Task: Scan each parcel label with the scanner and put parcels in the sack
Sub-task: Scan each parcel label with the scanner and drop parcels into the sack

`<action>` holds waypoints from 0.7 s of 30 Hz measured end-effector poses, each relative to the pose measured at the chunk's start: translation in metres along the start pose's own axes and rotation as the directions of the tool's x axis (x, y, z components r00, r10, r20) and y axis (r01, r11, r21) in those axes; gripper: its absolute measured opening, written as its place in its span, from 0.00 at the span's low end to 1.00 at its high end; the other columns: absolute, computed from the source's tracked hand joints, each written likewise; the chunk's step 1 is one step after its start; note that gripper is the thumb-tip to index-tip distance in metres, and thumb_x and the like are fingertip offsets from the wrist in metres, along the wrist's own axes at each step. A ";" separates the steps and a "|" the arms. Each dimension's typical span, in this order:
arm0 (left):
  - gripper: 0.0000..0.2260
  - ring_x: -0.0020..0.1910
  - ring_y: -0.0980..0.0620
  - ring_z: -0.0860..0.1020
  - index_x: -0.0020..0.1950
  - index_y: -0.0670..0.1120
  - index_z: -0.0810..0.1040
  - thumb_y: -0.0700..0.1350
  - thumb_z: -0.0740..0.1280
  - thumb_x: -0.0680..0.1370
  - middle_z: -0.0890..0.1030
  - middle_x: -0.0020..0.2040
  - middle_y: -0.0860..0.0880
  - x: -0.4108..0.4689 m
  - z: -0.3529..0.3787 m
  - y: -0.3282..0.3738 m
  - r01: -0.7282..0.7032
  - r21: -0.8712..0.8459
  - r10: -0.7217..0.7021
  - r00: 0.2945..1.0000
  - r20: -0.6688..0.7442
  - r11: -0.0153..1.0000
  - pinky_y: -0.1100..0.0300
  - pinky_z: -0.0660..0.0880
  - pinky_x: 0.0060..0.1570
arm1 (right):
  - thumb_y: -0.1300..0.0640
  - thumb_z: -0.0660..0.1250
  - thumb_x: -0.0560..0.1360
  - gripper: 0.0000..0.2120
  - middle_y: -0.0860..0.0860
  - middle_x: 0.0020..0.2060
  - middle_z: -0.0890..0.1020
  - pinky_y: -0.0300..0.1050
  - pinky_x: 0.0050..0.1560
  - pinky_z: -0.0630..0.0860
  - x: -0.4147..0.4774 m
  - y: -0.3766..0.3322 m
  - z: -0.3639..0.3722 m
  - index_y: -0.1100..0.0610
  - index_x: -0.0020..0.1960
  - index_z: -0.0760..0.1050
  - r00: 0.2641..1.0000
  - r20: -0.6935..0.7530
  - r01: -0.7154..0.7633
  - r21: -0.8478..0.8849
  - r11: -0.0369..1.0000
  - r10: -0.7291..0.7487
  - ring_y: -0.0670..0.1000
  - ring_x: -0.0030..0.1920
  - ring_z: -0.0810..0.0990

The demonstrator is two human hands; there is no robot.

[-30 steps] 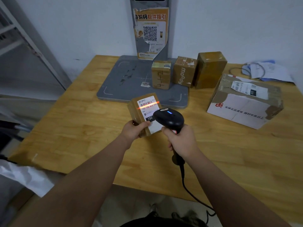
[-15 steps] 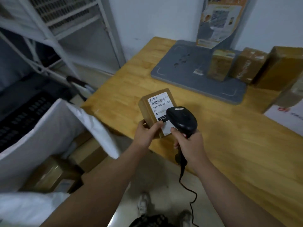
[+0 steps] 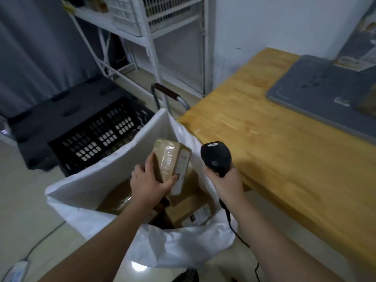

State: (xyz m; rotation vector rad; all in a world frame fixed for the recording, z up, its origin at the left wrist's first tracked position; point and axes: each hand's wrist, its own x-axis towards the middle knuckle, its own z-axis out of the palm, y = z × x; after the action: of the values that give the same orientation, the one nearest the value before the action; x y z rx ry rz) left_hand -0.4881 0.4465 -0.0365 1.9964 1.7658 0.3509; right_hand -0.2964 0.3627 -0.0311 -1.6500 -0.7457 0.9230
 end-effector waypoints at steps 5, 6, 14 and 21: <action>0.38 0.65 0.42 0.62 0.76 0.58 0.54 0.65 0.67 0.71 0.62 0.66 0.43 0.049 -0.012 -0.030 -0.253 0.515 0.237 0.967 0.097 0.819 0.47 0.60 0.65 | 0.49 0.74 0.70 0.13 0.51 0.39 0.80 0.40 0.40 0.72 0.014 0.009 0.048 0.55 0.47 0.77 0.999 0.048 0.024 -0.191 0.981 -0.015 0.48 0.43 0.80; 0.37 0.67 0.41 0.61 0.76 0.57 0.55 0.64 0.67 0.72 0.61 0.68 0.42 0.057 -0.008 -0.030 -0.305 0.565 0.284 0.950 0.127 0.767 0.46 0.59 0.66 | 0.48 0.74 0.69 0.13 0.51 0.38 0.79 0.41 0.39 0.71 0.016 0.011 0.051 0.55 0.45 0.76 0.999 0.042 0.016 -0.220 0.975 -0.007 0.49 0.42 0.80; 0.22 0.67 0.41 0.63 0.73 0.48 0.66 0.46 0.62 0.79 0.60 0.71 0.42 0.069 0.047 -0.032 -0.472 0.650 0.273 0.880 0.389 0.595 0.47 0.62 0.65 | 0.54 0.74 0.71 0.09 0.45 0.40 0.81 0.36 0.40 0.72 0.018 0.010 0.055 0.48 0.46 0.75 1.000 -0.014 -0.027 -0.238 0.971 0.024 0.40 0.42 0.79; 0.12 0.59 0.44 0.69 0.62 0.46 0.73 0.45 0.56 0.81 0.70 0.60 0.45 0.075 0.048 0.016 -0.485 0.447 0.402 0.874 0.272 0.752 0.51 0.66 0.59 | 0.54 0.74 0.72 0.08 0.48 0.31 0.77 0.32 0.31 0.66 0.015 0.012 0.017 0.55 0.43 0.75 0.989 -0.134 -0.091 -0.243 0.966 0.059 0.45 0.34 0.76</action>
State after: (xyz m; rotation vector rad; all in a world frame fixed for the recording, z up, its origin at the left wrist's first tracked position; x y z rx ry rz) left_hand -0.4409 0.5111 -0.0779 2.7398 1.3465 -0.1597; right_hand -0.3036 0.3807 -0.0479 -1.9496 -0.7391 0.7933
